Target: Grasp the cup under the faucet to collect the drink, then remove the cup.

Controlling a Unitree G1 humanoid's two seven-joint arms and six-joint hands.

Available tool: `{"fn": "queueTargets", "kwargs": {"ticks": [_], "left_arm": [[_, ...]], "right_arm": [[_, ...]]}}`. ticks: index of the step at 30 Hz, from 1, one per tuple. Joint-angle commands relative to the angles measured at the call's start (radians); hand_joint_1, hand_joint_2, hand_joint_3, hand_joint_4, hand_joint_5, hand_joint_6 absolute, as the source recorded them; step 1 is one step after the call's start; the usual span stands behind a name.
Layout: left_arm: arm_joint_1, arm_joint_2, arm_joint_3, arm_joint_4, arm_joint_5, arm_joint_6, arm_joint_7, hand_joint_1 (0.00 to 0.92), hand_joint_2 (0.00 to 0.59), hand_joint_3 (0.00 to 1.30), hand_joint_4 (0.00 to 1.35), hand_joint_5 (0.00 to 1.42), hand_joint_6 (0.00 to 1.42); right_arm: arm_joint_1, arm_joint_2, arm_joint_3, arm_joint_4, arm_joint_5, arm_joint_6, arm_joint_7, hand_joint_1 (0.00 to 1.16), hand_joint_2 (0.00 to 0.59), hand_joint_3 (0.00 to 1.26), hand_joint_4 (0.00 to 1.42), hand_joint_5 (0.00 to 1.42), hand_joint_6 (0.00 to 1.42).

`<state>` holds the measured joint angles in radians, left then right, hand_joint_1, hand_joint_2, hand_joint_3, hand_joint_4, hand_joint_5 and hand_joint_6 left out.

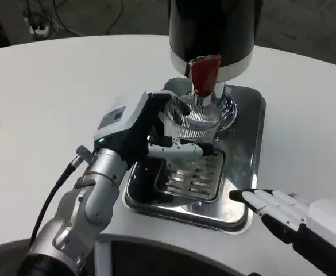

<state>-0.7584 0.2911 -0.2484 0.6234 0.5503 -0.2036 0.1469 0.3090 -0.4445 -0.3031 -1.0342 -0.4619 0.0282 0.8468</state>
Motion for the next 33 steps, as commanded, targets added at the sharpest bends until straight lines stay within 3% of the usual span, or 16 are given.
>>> {"fn": "queueTargets", "kwargs": {"ticks": [1, 4, 6, 8, 13, 16, 21, 28, 33], "left_arm": [[0.007, 0.011, -0.005, 0.002, -0.01, 0.007, -0.03, 0.45, 0.096, 0.48, 0.53, 0.74, 0.66], [0.011, 0.014, -0.004, -0.002, -0.008, 0.005, -0.029, 0.363, 0.107, 0.46, 0.5, 0.66, 0.6], [0.012, 0.016, -0.004, -0.004, -0.009, 0.01, -0.037, 0.266, 0.12, 0.37, 0.46, 0.57, 0.53], [0.01, 0.018, -0.004, -0.002, -0.011, 0.01, -0.044, 0.25, 0.117, 0.31, 0.4, 0.54, 0.5], [0.014, 0.02, -0.001, -0.007, -0.012, 0.004, -0.043, 0.241, 0.114, 0.01, 0.17, 0.4, 0.41], [0.016, 0.022, -0.002, -0.008, -0.013, -0.003, -0.044, 0.228, 0.097, 0.0, 0.06, 0.31, 0.36], [0.016, 0.029, -0.009, -0.001, -0.018, -0.025, -0.069, 0.218, 0.086, 0.0, 0.0, 0.24, 0.3], [0.012, 0.04, -0.016, 0.0, -0.041, -0.038, -0.151, 0.184, 0.041, 0.0, 0.0, 0.09, 0.14], [0.017, 0.048, -0.016, -0.004, -0.046, -0.034, -0.186, 0.157, 0.041, 0.0, 0.0, 0.01, 0.04]], "right_arm": [[0.0, -0.008, 0.001, -0.013, 0.013, -0.003, -0.017, 0.44, 0.433, 0.02, 0.0, 0.0, 0.0], [-0.004, -0.01, 0.002, -0.013, 0.014, 0.001, -0.016, 0.44, 0.436, 0.02, 0.0, 0.0, 0.0], [-0.006, -0.011, 0.002, -0.013, 0.015, 0.002, -0.016, 0.44, 0.437, 0.02, 0.0, 0.0, 0.0], [-0.009, -0.012, 0.003, -0.013, 0.016, 0.004, -0.015, 0.44, 0.438, 0.02, 0.0, 0.0, 0.0], [-0.01, -0.011, 0.004, -0.013, 0.016, 0.006, -0.016, 0.44, 0.438, 0.02, 0.0, 0.0, 0.0], [-0.007, -0.009, 0.005, -0.013, 0.015, 0.006, -0.018, 0.44, 0.438, 0.02, 0.0, 0.0, 0.0], [-0.003, -0.007, 0.004, -0.013, 0.015, 0.007, -0.02, 0.44, 0.438, 0.02, 0.0, 0.0, 0.0], [0.001, -0.01, 0.0, -0.013, 0.022, 0.01, -0.025, 0.44, 0.44, 0.02, 0.0, 0.0, 0.0], [0.003, -0.009, 0.004, -0.013, 0.023, 0.013, -0.028, 0.45, 0.445, 0.02, 0.0, 0.0, 0.0]]}}
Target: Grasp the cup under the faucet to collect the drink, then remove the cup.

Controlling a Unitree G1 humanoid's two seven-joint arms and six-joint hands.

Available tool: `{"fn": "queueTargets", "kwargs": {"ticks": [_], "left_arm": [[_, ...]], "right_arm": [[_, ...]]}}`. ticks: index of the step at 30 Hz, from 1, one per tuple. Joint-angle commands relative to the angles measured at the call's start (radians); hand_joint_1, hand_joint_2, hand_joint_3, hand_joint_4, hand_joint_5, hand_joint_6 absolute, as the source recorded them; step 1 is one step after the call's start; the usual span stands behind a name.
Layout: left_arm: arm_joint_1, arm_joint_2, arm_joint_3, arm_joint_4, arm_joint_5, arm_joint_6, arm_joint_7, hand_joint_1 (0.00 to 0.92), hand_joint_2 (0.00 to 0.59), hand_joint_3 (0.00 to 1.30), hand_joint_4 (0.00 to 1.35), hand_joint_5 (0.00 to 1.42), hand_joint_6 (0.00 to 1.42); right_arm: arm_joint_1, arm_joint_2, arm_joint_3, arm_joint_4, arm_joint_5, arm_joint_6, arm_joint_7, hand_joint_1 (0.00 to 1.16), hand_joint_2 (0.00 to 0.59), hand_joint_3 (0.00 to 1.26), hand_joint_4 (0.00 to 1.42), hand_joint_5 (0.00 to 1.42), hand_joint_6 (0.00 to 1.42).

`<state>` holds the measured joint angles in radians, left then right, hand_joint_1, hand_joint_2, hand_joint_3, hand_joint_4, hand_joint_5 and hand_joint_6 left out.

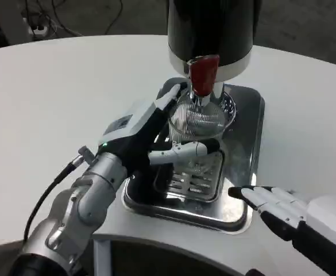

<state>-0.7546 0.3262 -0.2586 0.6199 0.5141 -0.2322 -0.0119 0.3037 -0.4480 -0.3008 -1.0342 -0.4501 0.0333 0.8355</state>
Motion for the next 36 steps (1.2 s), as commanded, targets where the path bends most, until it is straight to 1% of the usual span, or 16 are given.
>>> {"fn": "queueTargets", "kwargs": {"ticks": [1, 6, 12, 27, 28, 36], "left_arm": [[0.014, 0.014, -0.006, -0.001, -0.009, -0.005, -0.029, 0.16, 0.044, 0.0, 0.0, 0.0, 0.01], [0.016, 0.023, -0.006, 0.0, -0.005, -0.006, -0.034, 0.164, 0.027, 0.0, 0.0, 0.0, 0.0], [0.016, 0.033, -0.007, 0.002, -0.001, -0.007, -0.039, 0.152, 0.012, 0.0, 0.0, 0.0, 0.0], [0.027, 0.056, -0.002, -0.026, 0.004, 0.014, -0.05, 0.14, 0.0, 0.0, 0.0, 0.0, 0.0], [0.026, 0.059, -0.004, -0.029, 0.008, 0.016, -0.053, 0.126, 0.0, 0.0, 0.0, 0.0, 0.0], [0.025, 0.077, -0.021, -0.051, 0.014, 0.038, -0.12, 0.115, 0.0, 0.0, 0.0, 0.0, 0.0]], "right_arm": [[0.008, -0.006, 0.002, -0.013, 0.011, 0.008, -0.017, 0.45, 0.446, 0.02, 0.0, 0.0, 0.0], [0.008, -0.01, 0.004, -0.013, 0.011, 0.014, -0.019, 0.45, 0.447, 0.02, 0.0, 0.0, 0.0], [-0.001, -0.013, 0.02, -0.013, 0.003, 0.024, -0.022, 0.45, 0.448, 0.02, 0.0, 0.0, 0.0], [-0.009, -0.017, 0.04, -0.013, -0.005, 0.037, -0.034, 0.46, 0.454, 0.03, 0.0, 0.0, 0.0], [-0.01, -0.017, 0.04, -0.013, -0.005, 0.037, -0.035, 0.46, 0.455, 0.03, 0.0, 0.0, 0.0], [-0.003, -0.018, 0.036, -0.013, 0.002, 0.034, -0.043, 0.47, 0.457, 0.03, 0.0, 0.0, 0.0]]}}
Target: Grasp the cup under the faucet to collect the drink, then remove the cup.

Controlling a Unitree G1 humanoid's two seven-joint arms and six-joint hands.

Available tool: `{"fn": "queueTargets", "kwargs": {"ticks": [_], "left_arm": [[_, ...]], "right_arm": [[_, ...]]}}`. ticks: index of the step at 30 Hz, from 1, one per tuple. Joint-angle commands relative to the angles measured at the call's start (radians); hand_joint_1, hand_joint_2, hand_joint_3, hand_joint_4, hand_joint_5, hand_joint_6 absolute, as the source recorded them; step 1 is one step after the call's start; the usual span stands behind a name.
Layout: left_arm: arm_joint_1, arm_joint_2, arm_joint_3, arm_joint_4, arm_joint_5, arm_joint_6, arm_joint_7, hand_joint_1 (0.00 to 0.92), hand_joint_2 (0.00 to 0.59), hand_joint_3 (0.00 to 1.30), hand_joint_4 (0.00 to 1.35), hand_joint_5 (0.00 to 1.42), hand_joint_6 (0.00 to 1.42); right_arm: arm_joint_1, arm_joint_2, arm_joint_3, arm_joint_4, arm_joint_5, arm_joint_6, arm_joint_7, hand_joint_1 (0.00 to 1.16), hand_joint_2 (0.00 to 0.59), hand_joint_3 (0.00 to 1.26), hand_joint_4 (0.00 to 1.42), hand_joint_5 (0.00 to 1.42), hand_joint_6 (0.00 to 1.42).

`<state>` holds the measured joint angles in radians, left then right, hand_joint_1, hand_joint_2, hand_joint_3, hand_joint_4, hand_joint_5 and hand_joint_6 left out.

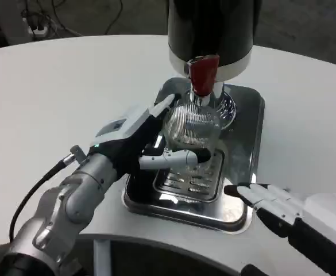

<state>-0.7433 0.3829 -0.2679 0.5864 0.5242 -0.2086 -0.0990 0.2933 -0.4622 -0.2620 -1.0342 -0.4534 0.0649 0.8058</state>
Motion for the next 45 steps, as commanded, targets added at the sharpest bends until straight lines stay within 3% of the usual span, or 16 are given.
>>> {"fn": "queueTargets", "kwargs": {"ticks": [1, 11, 18, 28, 33, 41, 45], "left_arm": [[0.016, 0.025, -0.01, -0.024, 0.001, 0.016, -0.044, 0.115, 0.0, 0.0, 0.0, 0.0, 0.0], [0.06, 0.07, 0.006, -0.118, -0.033, 0.032, -0.149, 0.112, 0.0, 0.0, 0.0, 0.0, 0.0], [0.145, 0.105, 0.054, -0.312, -0.06, 0.137, -0.213, 0.119, 0.0, 0.0, 0.0, 0.0, 0.0], [0.316, 0.151, 0.215, -0.709, -0.14, 0.314, -0.269, 0.074, 0.0, 0.0, 0.0, 0.0, 0.0], [0.351, 0.076, 0.338, -0.937, -0.268, 0.343, -0.213, 0.061, 0.0, 0.0, 0.0, 0.0, 0.0], [0.336, -0.029, 0.391, -1.048, -0.464, 0.382, -0.206, 0.073, 0.005, 0.0, 0.0, 0.0, 0.0], [0.341, -0.037, 0.379, -1.06, -0.574, 0.4, -0.238, 0.081, 0.015, 0.0, 0.0, 0.0, 0.0]], "right_arm": [[0.008, -0.004, -0.004, -0.013, 0.006, 0.002, -0.014, 0.47, 0.458, 0.03, 0.0, 0.0, 0.0], [0.004, -0.007, 0.001, -0.013, 0.012, 0.003, -0.019, 0.47, 0.462, 0.03, 0.0, 0.0, 0.0], [0.003, -0.006, 0.008, -0.013, 0.009, 0.006, -0.025, 0.47, 0.462, 0.03, 0.0, 0.0, 0.0], [0.005, -0.011, 0.022, -0.013, 0.0, 0.023, -0.036, 0.47, 0.462, 0.03, 0.0, 0.0, 0.0], [0.004, -0.015, 0.029, -0.013, -0.003, 0.028, -0.04, 0.47, 0.462, 0.03, 0.0, 0.0, 0.0], [0.012, -0.013, 0.032, -0.013, -0.005, 0.025, -0.049, 0.47, 0.462, 0.03, 0.0, 0.0, 0.0], [0.021, -0.012, 0.022, -0.013, 0.0, 0.019, -0.053, 0.47, 0.462, 0.03, 0.0, 0.0, 0.0]]}}
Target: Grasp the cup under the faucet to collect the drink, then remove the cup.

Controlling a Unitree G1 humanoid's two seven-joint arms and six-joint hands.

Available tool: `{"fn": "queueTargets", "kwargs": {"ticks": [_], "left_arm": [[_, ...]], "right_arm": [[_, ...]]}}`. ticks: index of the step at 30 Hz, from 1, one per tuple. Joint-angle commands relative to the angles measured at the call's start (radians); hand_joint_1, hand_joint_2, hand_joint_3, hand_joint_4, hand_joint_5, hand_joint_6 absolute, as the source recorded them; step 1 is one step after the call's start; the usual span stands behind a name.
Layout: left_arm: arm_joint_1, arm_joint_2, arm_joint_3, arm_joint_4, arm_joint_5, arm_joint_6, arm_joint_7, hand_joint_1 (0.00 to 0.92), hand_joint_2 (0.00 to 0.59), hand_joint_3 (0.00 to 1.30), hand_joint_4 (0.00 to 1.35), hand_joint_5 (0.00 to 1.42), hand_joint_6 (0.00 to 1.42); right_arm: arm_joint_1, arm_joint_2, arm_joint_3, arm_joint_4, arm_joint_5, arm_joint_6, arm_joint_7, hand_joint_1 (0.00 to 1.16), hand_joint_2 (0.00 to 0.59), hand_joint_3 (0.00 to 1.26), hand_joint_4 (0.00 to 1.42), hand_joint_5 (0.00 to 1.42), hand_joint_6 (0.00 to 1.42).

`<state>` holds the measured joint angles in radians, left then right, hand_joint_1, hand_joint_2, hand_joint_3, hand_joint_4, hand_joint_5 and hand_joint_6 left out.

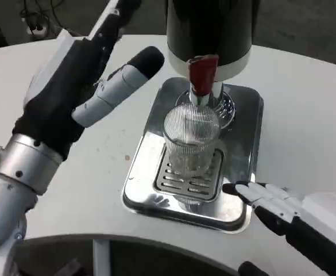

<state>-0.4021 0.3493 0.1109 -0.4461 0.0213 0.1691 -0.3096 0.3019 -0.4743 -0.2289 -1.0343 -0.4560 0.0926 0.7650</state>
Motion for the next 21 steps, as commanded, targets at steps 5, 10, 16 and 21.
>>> {"fn": "queueTargets", "kwargs": {"ticks": [5, 10, 16, 21], "left_arm": [[0.005, -0.015, -0.046, -0.072, -0.172, 0.087, -0.063, 0.084, 0.016, 0.0, 0.0, 0.0, 0.0], [-0.01, -0.01, -0.061, -0.058, -0.209, 0.11, -0.074, 0.088, 0.022, 0.0, 0.0, 0.01, 0.0], [-0.056, 0.005, -0.056, 0.002, -0.23, 0.12, -0.092, 0.079, 0.023, 0.0, 0.0, 0.05, 0.05], [-0.105, 0.039, -0.062, 0.038, -0.214, 0.114, -0.12, 0.076, 0.023, 0.0, 0.0, 0.06, 0.06]], "right_arm": [[0.017, 0.001, -0.012, -0.013, 0.006, -0.012, -0.016, 0.47, 0.462, 0.03, 0.0, 0.0, 0.0], [0.022, -0.002, -0.015, -0.013, 0.009, -0.015, -0.019, 0.47, 0.462, 0.03, 0.0, 0.0, 0.0], [0.038, -0.002, -0.035, -0.013, 0.022, -0.027, -0.023, 0.47, 0.462, 0.03, 0.0, 0.0, 0.0], [0.049, 0.0, -0.045, -0.013, 0.029, -0.039, -0.026, 0.47, 0.462, 0.03, 0.0, 0.0, 0.0]]}}
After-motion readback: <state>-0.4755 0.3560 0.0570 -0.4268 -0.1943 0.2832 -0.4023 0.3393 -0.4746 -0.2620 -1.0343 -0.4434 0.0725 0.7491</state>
